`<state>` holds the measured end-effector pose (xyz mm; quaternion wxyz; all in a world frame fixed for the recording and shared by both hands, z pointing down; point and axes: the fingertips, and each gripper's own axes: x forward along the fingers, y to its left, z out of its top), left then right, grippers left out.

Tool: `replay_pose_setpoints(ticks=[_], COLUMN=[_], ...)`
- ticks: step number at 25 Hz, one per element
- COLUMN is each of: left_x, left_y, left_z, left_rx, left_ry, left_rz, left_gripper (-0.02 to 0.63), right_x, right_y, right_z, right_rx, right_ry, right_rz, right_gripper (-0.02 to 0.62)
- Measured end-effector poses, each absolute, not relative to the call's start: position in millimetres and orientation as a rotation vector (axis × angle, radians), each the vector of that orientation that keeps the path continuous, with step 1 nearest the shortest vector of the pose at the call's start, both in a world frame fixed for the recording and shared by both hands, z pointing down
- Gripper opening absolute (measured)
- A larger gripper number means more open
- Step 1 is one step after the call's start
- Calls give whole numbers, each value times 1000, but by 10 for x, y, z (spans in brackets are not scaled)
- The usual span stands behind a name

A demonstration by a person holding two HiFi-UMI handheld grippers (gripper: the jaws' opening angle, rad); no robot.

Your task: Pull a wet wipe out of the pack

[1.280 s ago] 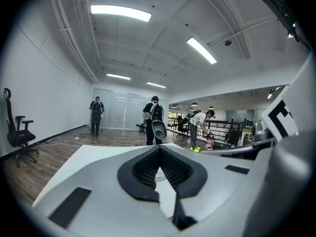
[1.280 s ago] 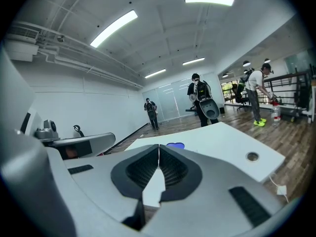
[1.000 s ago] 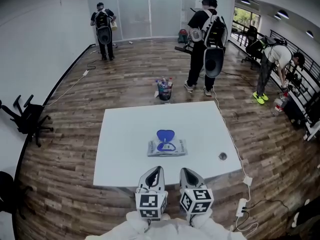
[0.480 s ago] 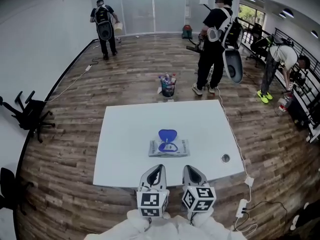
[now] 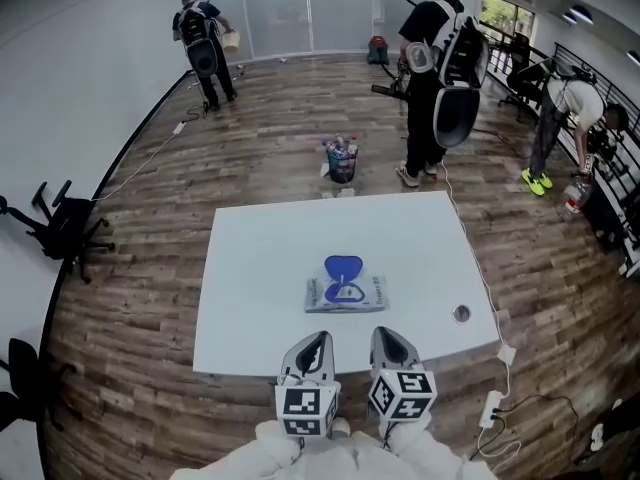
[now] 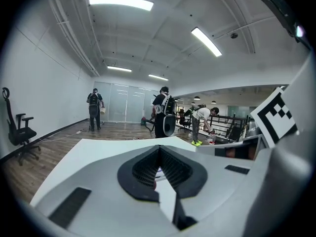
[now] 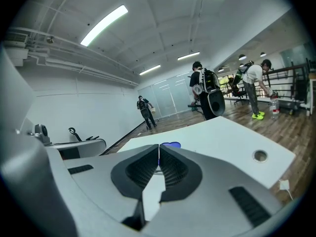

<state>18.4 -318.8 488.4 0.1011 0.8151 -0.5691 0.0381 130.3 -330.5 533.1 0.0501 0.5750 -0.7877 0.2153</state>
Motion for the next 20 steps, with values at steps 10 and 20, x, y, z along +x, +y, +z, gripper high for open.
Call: replay_pose_setpoints(ticks=[10,20], left_x=[-25,-263], left_y=[-3199,-3247], left_z=[4933,5018], left_rx=[2361,2300], left_ry=[-1709,-1756], left_rz=[98,120], left_gripper=[0,0], right_x=[1104,1007], right_y=[-3679,-4133], right_z=[5507,5709], right_rx=[1691,1628], right_ry=[-2415,-2361], right_rz=[599,524], right_gripper=[12,51])
